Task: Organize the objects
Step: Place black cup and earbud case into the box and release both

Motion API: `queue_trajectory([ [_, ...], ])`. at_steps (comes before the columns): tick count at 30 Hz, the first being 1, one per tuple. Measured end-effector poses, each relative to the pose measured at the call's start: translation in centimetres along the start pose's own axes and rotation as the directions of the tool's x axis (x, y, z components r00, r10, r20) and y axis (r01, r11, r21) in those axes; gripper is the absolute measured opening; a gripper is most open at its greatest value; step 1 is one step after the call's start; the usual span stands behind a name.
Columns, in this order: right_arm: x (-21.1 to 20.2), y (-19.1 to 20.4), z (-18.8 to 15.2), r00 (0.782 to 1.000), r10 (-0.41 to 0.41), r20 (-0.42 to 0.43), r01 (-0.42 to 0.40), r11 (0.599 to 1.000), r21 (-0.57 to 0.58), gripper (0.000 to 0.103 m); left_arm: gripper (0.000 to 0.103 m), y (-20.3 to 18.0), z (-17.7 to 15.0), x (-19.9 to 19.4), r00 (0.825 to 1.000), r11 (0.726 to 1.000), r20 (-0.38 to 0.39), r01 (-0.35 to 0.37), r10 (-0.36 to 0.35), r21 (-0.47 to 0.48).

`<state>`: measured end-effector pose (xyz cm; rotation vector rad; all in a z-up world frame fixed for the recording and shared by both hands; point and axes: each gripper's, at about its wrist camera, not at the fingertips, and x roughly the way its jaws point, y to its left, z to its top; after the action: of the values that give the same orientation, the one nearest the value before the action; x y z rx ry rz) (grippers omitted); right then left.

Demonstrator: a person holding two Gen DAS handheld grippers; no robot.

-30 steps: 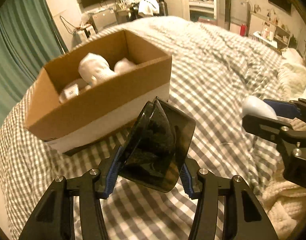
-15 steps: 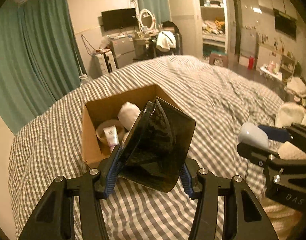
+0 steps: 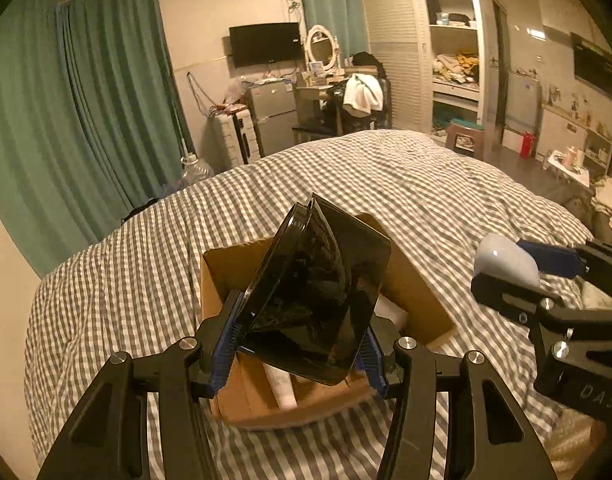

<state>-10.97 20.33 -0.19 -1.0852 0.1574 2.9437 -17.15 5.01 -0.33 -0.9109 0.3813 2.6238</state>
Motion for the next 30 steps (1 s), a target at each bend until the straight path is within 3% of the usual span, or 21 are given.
queue_trajectory([
  [11, 10.7, 0.5, 5.2, 0.997, 0.059, -0.049, -0.059, 0.998, 0.000, 0.054, 0.054, 3.4, 0.7, 9.7, 0.991, 0.995, -0.118, -0.070, 0.062, -0.067],
  [17, 15.1, 0.2, 5.2, 0.993, 0.088, -0.084, -0.086, 0.996, 0.032, 0.054, 0.054, 3.3, 0.0, 11.8, 0.990, 0.997, -0.139, -0.039, 0.029, -0.072],
  [19, 15.5, 0.0, 4.9, 0.993, 0.085, -0.087, -0.082, 0.996, 0.039, 0.055, 0.054, 2.9, -0.5, 11.9, 0.989, 0.998, -0.146, -0.039, 0.032, -0.050],
  [23, 15.4, -0.1, 5.0, 0.994, 0.070, -0.082, -0.067, 0.997, 0.048, 0.056, 0.054, 2.4, -0.6, 11.9, 0.989, 0.998, -0.145, 0.023, -0.031, -0.057],
  [25, 14.5, -0.2, 5.1, 0.994, 0.088, -0.058, -0.084, 0.995, 0.060, 0.074, 0.057, 2.3, -0.7, 11.4, 0.989, 0.998, -0.144, 0.020, -0.028, -0.057],
  [26, 13.9, -0.2, 5.3, 0.995, 0.093, -0.039, -0.090, 0.994, 0.065, 0.078, 0.059, 2.1, -0.8, 11.0, 0.988, 0.998, -0.148, 0.024, -0.032, -0.052],
  [28, 12.2, -0.1, 5.5, 0.996, 0.092, -0.007, -0.091, 0.994, 0.067, 0.081, 0.078, 2.2, -0.9, 10.0, 0.989, 0.999, -0.144, 0.018, -0.024, -0.047],
  [30, 10.9, 0.1, 6.1, 0.997, 0.082, 0.008, -0.082, 0.995, 0.064, 0.081, 0.088, 2.3, -0.7, 8.3, 0.993, 0.999, -0.112, 0.017, -0.022, -0.047],
])
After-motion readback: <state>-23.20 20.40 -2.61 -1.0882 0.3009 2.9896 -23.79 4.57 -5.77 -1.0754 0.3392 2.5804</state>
